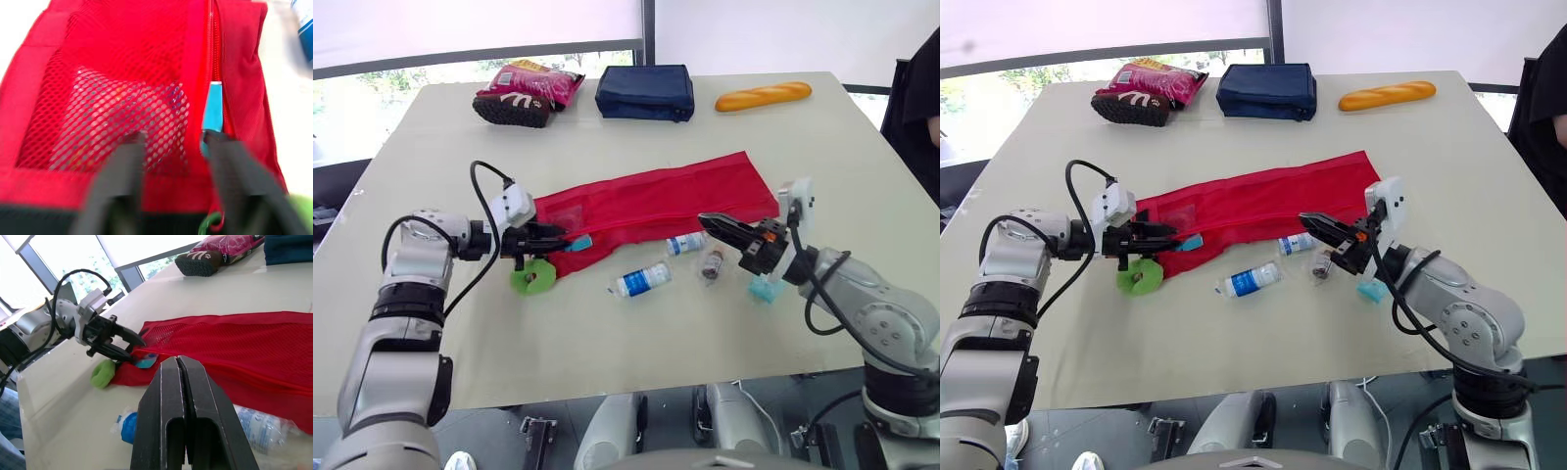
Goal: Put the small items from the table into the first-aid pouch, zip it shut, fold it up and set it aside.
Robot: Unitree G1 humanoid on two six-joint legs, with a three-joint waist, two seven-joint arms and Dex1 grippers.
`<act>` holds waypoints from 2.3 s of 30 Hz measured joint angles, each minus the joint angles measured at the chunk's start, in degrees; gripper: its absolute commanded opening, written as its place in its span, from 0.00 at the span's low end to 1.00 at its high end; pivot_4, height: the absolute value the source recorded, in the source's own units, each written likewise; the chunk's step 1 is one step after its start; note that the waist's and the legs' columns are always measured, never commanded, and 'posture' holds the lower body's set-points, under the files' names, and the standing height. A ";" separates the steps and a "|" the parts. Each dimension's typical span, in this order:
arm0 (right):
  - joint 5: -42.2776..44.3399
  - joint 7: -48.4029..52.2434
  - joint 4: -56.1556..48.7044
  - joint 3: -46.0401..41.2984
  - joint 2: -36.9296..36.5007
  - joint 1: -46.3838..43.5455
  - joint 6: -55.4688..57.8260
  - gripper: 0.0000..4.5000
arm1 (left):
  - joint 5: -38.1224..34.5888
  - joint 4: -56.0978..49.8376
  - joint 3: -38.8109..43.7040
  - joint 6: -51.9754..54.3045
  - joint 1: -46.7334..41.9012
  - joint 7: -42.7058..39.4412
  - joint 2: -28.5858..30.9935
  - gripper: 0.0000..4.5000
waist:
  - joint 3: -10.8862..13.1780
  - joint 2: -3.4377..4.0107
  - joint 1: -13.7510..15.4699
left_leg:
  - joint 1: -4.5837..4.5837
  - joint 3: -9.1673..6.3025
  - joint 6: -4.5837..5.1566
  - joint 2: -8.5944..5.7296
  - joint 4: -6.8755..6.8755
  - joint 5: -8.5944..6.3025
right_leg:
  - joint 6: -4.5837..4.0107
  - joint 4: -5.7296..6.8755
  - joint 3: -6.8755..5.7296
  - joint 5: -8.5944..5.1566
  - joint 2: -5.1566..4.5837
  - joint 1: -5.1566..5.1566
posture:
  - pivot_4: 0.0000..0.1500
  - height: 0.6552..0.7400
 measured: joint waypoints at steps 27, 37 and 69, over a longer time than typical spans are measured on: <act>-12.20 15.35 -13.51 -11.29 -19.53 21.65 -18.95 0.99 | 9.36 6.15 -8.30 -2.17 -11.58 19.67 -21.85 1.00 | 0.01 -0.10 1.31 | 0.03 -0.05 0.01 -0.05 0.25 0.01 | 0.05 0.15 -0.04 0.03 -0.02 0.14 | 1.00 1.00; -10.78 12.17 -17.29 -16.89 -19.73 26.43 -18.68 1.00 | 14.39 18.65 -9.39 -13.41 -16.06 23.90 -23.92 0.24 | 0.00 -0.11 1.59 | 0.03 -0.04 0.01 -0.05 0.31 0.01 | 0.09 0.16 -0.04 0.05 -0.02 0.17 | 1.00 1.00; -18.77 14.99 -10.35 9.70 -20.65 8.46 -17.51 1.00 | 10.20 9.84 -4.96 -10.81 -12.64 13.96 -21.00 0.00 | 0.01 -0.13 1.38 | -0.08 -0.11 0.05 0.01 0.75 -0.02 | 0.10 0.20 -0.15 0.05 0.08 0.23 | 1.00 1.00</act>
